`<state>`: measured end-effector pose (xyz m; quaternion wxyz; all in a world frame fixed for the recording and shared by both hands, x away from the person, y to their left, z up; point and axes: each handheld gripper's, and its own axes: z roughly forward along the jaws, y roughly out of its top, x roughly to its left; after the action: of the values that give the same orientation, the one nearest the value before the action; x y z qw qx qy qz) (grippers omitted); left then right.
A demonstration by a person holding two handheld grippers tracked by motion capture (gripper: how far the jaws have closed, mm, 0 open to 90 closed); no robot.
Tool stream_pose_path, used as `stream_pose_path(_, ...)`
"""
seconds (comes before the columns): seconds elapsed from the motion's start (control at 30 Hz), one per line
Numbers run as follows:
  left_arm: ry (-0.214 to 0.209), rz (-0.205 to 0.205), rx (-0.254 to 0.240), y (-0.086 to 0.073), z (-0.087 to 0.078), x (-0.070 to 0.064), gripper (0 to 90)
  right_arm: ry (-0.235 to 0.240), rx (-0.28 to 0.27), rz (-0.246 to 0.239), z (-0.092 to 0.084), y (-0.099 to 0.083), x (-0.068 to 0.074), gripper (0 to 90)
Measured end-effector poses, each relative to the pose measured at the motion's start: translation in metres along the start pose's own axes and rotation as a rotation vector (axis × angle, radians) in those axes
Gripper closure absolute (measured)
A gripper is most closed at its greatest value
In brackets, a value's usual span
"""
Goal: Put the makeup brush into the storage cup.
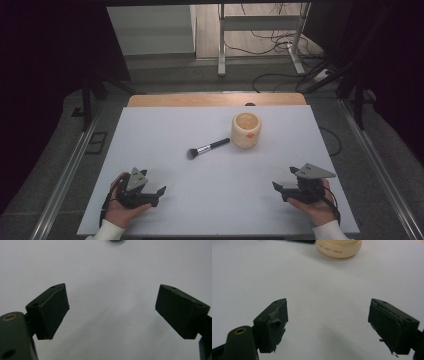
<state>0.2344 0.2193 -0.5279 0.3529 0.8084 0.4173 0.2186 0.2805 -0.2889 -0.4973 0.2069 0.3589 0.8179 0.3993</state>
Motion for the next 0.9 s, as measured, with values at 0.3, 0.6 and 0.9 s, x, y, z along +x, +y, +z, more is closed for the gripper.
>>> stream_pose_path(0.3,0.004,0.007,0.001,-0.0016,0.0011,-0.001,11.3,-0.004,-0.015,-0.017,0.0016,0.0015,0.0014,18.4)
stream_pose_path(0.6,0.002,0.009,-0.007,-0.0001,0.0006,-0.0025,11.3,0.016,-0.002,-0.005,0.0025,0.0006,0.0028,17.5)
stream_pose_path(0.9,-0.004,0.005,-0.014,0.0025,-0.0004,-0.0021,11.8,0.011,0.003,0.008,0.0032,-0.0001,0.0019,16.4)
